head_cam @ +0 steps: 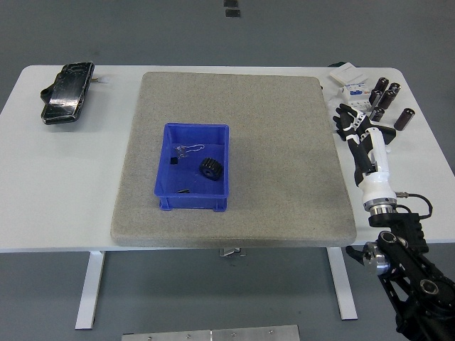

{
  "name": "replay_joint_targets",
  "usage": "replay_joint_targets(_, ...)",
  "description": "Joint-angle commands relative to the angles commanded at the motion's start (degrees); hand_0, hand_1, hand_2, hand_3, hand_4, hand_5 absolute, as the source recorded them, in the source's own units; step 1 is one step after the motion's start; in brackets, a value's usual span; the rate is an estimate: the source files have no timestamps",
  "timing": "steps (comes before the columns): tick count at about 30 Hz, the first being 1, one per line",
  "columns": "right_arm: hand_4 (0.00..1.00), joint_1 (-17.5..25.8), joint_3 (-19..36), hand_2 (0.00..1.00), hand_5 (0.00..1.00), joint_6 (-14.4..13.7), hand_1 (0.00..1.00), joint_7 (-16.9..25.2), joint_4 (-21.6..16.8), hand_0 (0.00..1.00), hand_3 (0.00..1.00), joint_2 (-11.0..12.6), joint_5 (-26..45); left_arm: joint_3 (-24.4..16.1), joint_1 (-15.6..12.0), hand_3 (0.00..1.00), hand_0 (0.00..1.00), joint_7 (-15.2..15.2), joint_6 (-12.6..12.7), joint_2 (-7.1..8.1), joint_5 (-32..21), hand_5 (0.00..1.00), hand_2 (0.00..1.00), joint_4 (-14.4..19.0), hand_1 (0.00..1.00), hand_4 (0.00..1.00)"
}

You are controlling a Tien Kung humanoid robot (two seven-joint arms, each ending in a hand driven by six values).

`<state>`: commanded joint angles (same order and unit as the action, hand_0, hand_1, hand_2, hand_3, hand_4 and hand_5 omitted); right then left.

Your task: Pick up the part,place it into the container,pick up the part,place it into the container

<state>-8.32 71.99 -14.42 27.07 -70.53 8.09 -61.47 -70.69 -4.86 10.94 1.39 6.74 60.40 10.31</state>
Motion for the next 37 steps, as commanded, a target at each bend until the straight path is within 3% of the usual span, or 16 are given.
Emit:
replay_joint_targets(19, 0.873, 0.5, 3.6, 0.790, 0.676, -0.1, 0.781, -0.2, -1.7, 0.852, 0.769, 2.1, 1.0, -0.8, 0.8, 0.580, 0.637, -0.4, -0.3, 0.52, 1.5, 0.148, 0.569, 0.0, 0.608, 0.627)
replay_joint_targets(37, 0.871, 2.7, 8.9, 0.787, 0.669, -0.2, 0.780, 0.8, -2.2, 0.849, 0.765, 4.0, 5.5, -1.8, 2.8, 0.582, 0.636, -0.8, -1.3, 1.99, 5.5, 0.134, 0.568, 0.0, 0.608, 0.636)
